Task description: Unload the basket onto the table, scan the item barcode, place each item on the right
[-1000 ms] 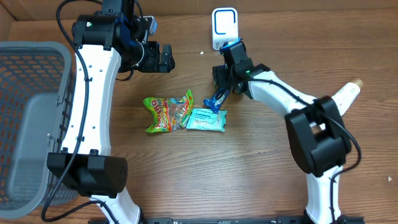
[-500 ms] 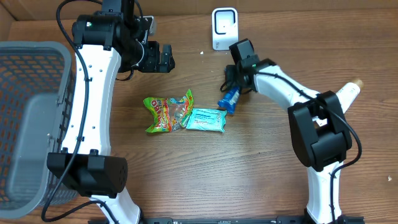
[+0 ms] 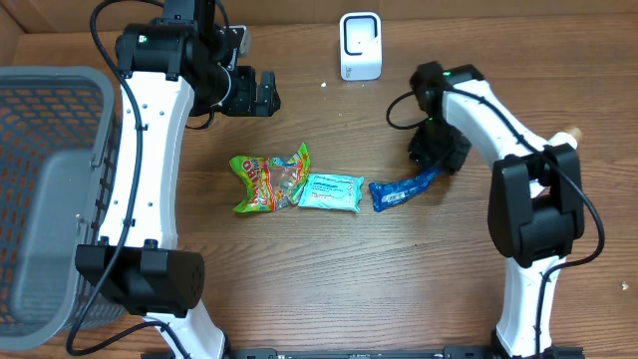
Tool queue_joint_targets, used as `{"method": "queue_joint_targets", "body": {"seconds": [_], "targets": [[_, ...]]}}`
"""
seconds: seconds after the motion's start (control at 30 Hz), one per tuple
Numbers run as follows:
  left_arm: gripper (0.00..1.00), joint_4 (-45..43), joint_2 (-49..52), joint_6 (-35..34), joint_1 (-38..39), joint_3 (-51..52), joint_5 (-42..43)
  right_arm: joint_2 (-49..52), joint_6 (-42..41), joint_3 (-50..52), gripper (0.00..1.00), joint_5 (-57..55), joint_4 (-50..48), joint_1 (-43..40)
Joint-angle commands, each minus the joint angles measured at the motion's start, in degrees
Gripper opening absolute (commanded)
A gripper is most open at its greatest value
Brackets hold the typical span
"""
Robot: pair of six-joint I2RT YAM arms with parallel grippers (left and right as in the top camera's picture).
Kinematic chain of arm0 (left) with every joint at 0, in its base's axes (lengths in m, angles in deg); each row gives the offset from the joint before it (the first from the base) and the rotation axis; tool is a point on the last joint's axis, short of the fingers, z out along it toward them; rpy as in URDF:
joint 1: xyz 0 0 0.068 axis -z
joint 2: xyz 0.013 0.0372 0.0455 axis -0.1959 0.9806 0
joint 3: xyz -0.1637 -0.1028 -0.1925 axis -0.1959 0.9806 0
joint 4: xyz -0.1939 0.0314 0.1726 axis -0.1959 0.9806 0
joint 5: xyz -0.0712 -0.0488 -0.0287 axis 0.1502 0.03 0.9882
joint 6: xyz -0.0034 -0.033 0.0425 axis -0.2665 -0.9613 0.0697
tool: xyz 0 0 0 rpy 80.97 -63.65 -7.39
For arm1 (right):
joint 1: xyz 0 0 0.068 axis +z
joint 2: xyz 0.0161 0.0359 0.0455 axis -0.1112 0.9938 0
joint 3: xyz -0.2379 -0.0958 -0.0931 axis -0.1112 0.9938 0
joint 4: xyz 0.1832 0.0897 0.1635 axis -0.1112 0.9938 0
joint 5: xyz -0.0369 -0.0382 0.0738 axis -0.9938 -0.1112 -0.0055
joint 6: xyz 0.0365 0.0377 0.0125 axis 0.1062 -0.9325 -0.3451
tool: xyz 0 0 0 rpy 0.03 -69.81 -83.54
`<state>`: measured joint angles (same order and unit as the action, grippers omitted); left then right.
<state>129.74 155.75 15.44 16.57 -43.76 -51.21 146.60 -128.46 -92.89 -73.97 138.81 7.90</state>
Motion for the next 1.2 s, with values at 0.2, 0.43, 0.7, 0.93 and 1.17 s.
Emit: {"method": "queue_joint_targets", "body": {"seconds": [0.2,0.43,0.7,0.93,1.17], "targets": [[1.00,0.00,-0.26,1.09,0.37,-0.96,-0.15,-1.57,11.80,-10.56,0.56,8.63,6.32,-4.37],[1.00,0.00,-0.26,1.09,0.37,-0.96,-0.15,-1.57,23.21,-23.63,0.70,9.03,16.13,-5.03],[0.99,0.00,-0.26,1.09,0.37,-0.96,-0.15,-1.60,25.86,-24.39,0.78,11.21,21.92,-5.05],[1.00,0.00,-0.26,1.09,0.37,-0.96,-0.15,-7.61,27.52,-24.04,0.72,14.67,21.92,-5.05],[1.00,0.00,-0.26,1.09,0.37,-0.96,-0.15,-14.69,27.30,-13.55,0.78,14.38,21.92,-3.98]]}}
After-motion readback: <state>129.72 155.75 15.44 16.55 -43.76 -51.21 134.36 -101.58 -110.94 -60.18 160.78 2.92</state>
